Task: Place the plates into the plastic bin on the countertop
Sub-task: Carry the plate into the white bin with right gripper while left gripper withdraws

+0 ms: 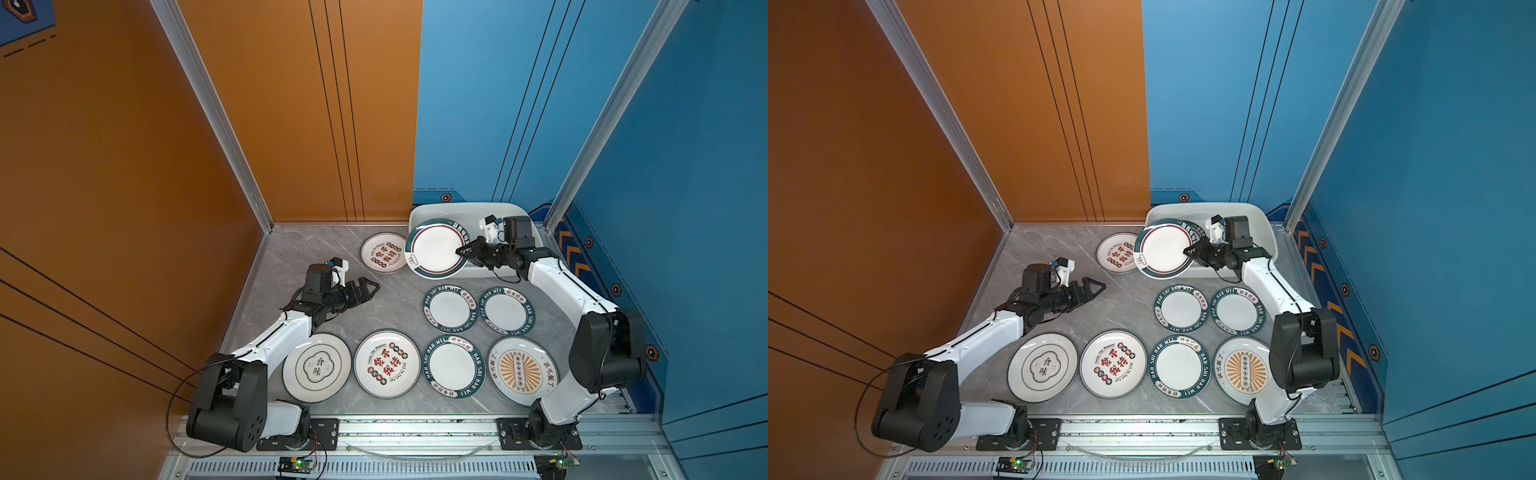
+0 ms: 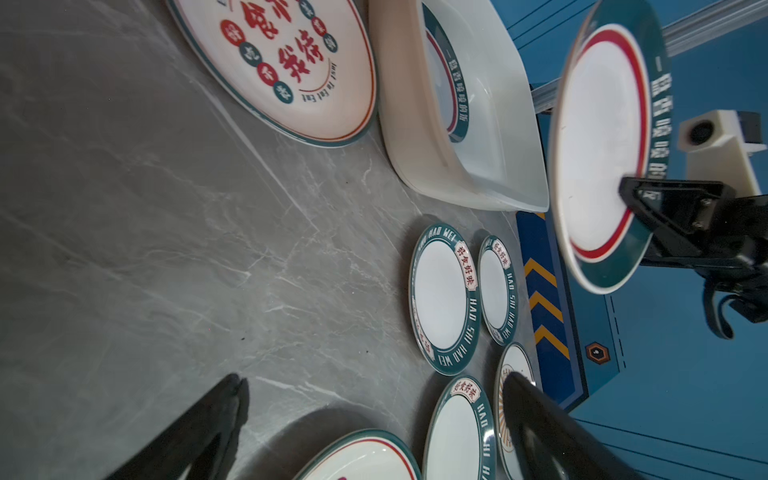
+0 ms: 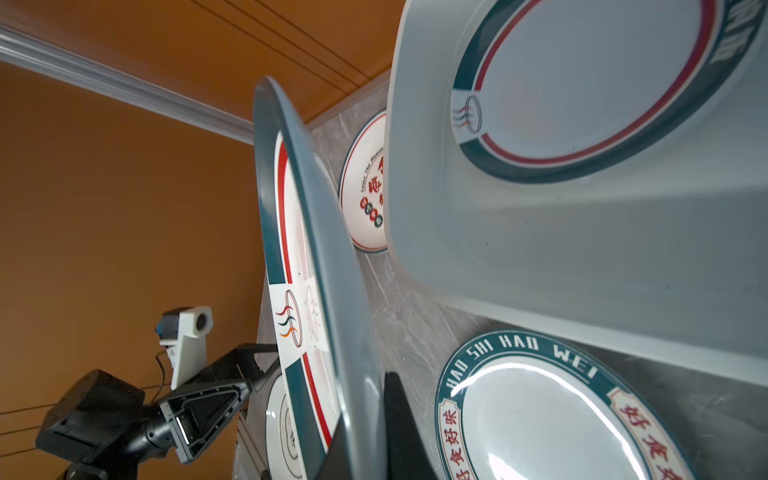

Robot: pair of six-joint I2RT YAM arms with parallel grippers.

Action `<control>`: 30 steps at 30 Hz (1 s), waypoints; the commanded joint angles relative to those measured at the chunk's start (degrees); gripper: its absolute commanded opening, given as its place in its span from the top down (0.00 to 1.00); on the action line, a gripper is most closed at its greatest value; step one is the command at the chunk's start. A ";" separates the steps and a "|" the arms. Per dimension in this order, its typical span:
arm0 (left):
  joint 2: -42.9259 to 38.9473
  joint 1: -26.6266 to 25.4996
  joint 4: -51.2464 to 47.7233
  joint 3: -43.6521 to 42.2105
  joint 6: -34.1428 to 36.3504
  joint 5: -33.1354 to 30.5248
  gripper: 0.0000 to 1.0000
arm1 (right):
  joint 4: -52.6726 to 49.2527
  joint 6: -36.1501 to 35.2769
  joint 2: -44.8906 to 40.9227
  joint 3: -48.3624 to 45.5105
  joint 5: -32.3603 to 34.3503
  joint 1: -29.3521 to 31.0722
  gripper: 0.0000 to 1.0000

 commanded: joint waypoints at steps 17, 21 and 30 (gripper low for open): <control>-6.22 3.80 -0.35 -5.29 0.38 -1.81 0.02 | -4.05 7.05 25.52 25.90 8.07 -6.50 1.00; -6.13 3.93 0.30 -5.35 0.07 -1.15 0.02 | -6.19 7.09 29.22 31.23 9.48 -6.41 1.00; -6.14 4.20 0.64 -5.73 0.15 -1.06 0.02 | -9.10 6.96 34.93 36.35 12.03 -5.62 1.00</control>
